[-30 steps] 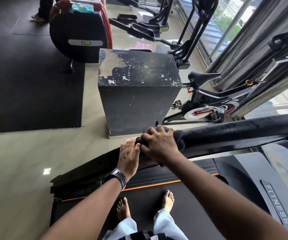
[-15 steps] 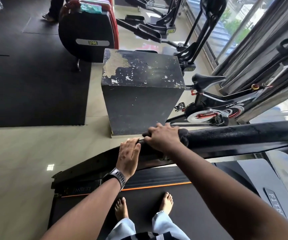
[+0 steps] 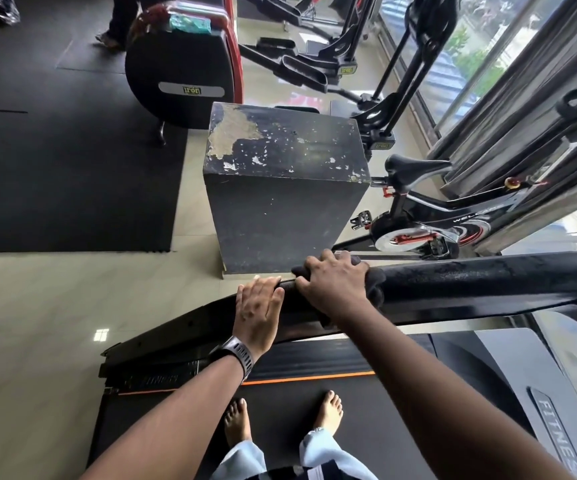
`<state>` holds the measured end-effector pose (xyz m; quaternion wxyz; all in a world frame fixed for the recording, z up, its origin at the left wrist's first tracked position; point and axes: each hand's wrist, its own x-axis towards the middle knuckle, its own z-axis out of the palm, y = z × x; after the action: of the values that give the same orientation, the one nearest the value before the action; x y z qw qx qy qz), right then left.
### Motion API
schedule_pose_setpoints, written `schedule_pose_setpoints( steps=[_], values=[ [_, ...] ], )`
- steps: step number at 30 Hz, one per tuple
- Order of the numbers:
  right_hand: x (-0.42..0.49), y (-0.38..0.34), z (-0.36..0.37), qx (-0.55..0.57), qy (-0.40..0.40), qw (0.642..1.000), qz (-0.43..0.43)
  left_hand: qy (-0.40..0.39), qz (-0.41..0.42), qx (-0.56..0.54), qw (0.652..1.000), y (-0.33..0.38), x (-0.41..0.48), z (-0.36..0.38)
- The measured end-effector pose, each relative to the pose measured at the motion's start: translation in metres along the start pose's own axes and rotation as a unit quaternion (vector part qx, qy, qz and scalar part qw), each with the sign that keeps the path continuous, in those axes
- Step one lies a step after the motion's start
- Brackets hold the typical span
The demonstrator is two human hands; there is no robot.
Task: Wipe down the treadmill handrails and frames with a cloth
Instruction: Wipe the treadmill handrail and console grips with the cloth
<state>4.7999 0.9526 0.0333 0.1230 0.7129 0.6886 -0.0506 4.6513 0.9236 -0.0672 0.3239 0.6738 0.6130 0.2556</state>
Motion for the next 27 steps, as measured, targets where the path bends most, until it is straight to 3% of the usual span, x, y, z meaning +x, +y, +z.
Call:
schedule_pose_setpoints(
  steps=[3,7,10,11,14,16,20,23,25,27],
  values=[
    [-0.035,-0.008,0.028,-0.022,0.117,0.993,-0.016,0.006,0.002,0.004,1.000,0.000,0.000,0.001],
    [-0.021,-0.006,0.024,-0.016,0.099,0.989,-0.106,0.000,0.003,0.017,1.000,-0.002,0.000,0.003],
    [0.010,0.007,-0.004,0.010,-0.005,0.998,-0.057,-0.005,0.007,0.026,1.000,0.002,-0.001,0.000],
    [0.012,0.012,-0.004,0.020,-0.007,0.999,-0.025,-0.007,0.011,0.028,1.000,0.003,-0.001,-0.001],
    [-0.017,0.009,0.011,-0.016,0.069,0.997,0.024,-0.013,0.017,0.032,0.999,0.002,0.000,-0.003],
    [-0.037,-0.001,0.031,-0.027,0.117,0.992,-0.024,-0.013,0.027,0.042,0.999,-0.001,0.001,-0.003],
    [-0.016,0.000,0.017,-0.015,0.086,0.989,-0.120,-0.004,0.025,0.043,0.999,0.001,0.002,-0.001],
    [0.012,0.019,-0.010,0.020,-0.018,0.999,-0.042,-0.008,0.020,0.046,0.999,0.005,0.000,-0.001],
    [0.005,0.027,-0.007,0.025,0.007,0.999,0.033,-0.013,0.022,0.050,0.998,0.008,-0.002,-0.001],
    [-0.022,0.020,0.008,-0.004,0.081,0.996,0.038,-0.015,0.022,0.055,0.998,0.009,-0.002,-0.001]
  ],
)
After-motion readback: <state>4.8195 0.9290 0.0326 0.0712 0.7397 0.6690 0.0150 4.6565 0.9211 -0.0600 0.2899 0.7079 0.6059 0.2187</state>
